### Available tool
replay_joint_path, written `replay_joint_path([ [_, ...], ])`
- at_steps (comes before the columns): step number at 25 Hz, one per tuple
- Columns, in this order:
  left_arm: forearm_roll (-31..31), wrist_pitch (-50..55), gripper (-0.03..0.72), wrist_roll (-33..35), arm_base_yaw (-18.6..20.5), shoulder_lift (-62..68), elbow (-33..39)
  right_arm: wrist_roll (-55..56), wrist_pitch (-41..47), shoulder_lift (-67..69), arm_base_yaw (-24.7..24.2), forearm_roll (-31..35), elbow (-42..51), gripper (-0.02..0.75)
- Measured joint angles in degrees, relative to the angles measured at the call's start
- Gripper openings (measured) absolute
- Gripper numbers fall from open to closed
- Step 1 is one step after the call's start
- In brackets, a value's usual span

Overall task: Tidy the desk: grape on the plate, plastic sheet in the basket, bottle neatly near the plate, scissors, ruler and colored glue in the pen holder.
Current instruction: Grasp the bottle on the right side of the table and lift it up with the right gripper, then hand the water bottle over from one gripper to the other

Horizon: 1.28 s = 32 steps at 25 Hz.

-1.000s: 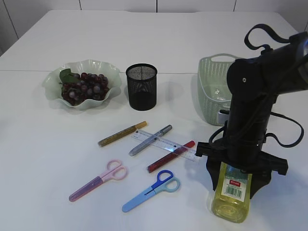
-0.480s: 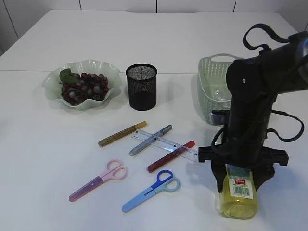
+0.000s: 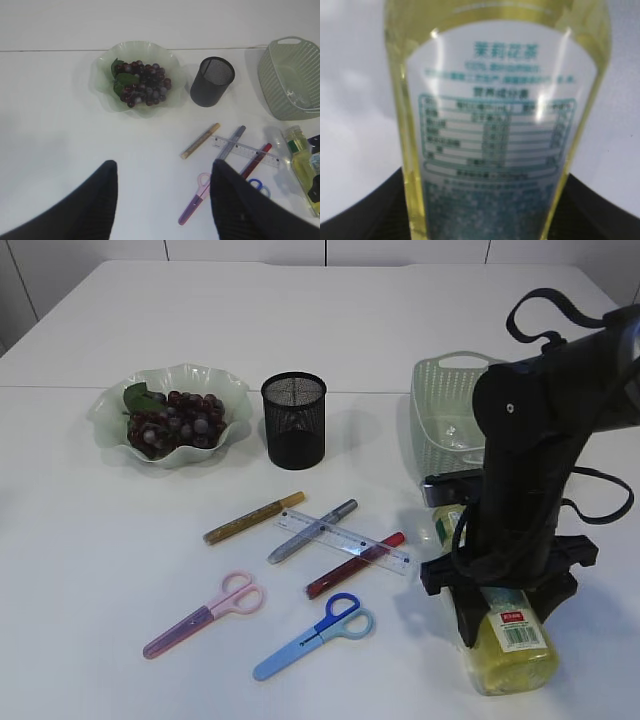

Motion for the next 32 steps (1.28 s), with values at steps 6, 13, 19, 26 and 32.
replay_joint_path([
  [6, 0.00, 0.00, 0.432, 0.00, 0.00, 0.00, 0.00, -5.27, -0.61, -2.32, 0.00, -0.10, 0.24, 0.513],
  [13, -0.10, 0.00, 0.432, 0.00, 0.00, 0.00, 0.00, -9.70, -5.47, -10.62, 0.00, 0.64, 4.82, 0.513],
  [19, -0.10, 0.00, 0.432, 0.00, 0.00, 0.00, 0.00, -19.41, -10.01, -19.18, 0.00, 8.20, 12.52, 0.512],
  [26, -0.20, 0.00, 0.432, 0.00, 0.00, 0.00, 0.00, -29.25, -12.25, -25.72, 0.00, 17.34, 14.23, 0.512],
  [32, -0.20, 0.00, 0.432, 0.00, 0.00, 0.00, 0.00, -31.33, -10.79, -25.94, 0.00, 21.02, 14.23, 0.512],
])
